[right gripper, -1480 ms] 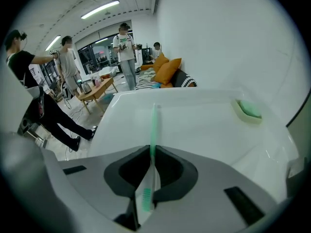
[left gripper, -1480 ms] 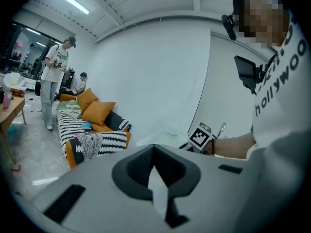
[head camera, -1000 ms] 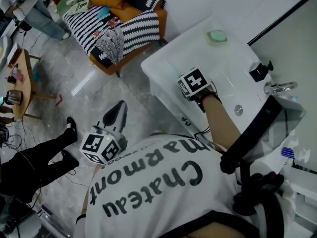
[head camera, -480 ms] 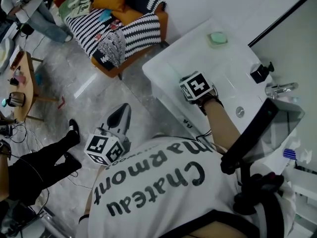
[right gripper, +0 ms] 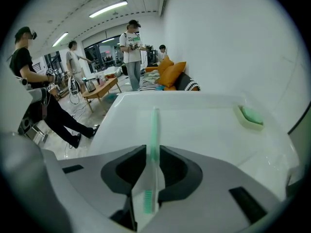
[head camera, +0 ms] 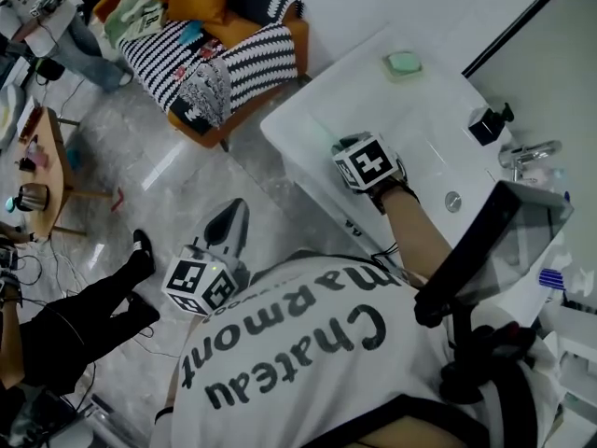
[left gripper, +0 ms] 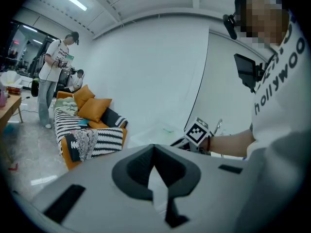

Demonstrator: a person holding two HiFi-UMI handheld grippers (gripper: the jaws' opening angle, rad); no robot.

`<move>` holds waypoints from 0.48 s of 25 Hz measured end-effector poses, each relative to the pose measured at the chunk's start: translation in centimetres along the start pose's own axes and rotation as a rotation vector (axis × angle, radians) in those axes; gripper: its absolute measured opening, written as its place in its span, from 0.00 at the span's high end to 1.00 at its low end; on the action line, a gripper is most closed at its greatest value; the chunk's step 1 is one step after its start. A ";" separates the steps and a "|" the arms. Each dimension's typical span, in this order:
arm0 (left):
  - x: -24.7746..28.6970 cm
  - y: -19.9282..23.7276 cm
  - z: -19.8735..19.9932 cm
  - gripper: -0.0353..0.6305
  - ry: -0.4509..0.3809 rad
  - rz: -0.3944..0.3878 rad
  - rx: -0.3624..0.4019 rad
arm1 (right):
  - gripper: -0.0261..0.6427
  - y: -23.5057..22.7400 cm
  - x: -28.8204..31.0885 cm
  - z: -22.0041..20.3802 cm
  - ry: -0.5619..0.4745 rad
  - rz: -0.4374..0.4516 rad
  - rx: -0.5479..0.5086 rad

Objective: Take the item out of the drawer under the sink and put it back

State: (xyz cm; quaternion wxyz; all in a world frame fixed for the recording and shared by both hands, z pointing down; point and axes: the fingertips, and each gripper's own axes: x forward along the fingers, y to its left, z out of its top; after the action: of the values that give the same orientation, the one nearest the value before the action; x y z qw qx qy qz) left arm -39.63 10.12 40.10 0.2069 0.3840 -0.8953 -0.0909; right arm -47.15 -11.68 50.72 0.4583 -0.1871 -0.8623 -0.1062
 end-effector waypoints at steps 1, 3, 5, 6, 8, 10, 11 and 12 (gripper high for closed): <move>0.0 -0.2 0.0 0.95 -0.001 -0.003 -0.001 | 0.78 0.1 0.0 0.1 -0.016 0.015 0.019; 0.0 -0.7 0.1 0.95 0.001 -0.002 -0.013 | 0.73 0.3 -0.1 0.3 -0.043 0.051 0.075; -0.3 -0.9 -0.1 0.95 0.001 -0.002 -0.009 | 0.73 0.3 -0.4 0.3 -0.061 0.054 0.105; -0.4 -0.9 -0.1 0.95 0.001 -0.002 -0.006 | 0.73 0.1 -0.6 0.3 -0.071 0.043 0.106; -0.5 -0.7 -0.2 0.95 -0.003 0.000 -0.001 | 0.73 -0.2 -1.0 0.8 -0.103 0.019 0.105; -0.7 -0.5 -0.2 0.95 -0.008 0.000 0.009 | 0.73 -0.4 -1.5 1.4 -0.145 0.006 0.120; -0.7 -0.7 -0.1 0.95 -0.009 -0.002 0.014 | 0.74 -0.5 -1.9 1.7 -0.166 0.001 0.128; -0.7 -0.9 0.1 0.95 -0.007 -0.005 0.017 | 0.76 -0.6 -2.3 2.0 -0.187 -0.010 0.134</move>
State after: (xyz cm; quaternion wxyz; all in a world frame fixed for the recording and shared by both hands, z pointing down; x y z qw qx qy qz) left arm -38.63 9.97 39.51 0.2003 0.3878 -0.8957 -0.0852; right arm -47.73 -12.04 47.70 0.3867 -0.1609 -0.9075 -0.0325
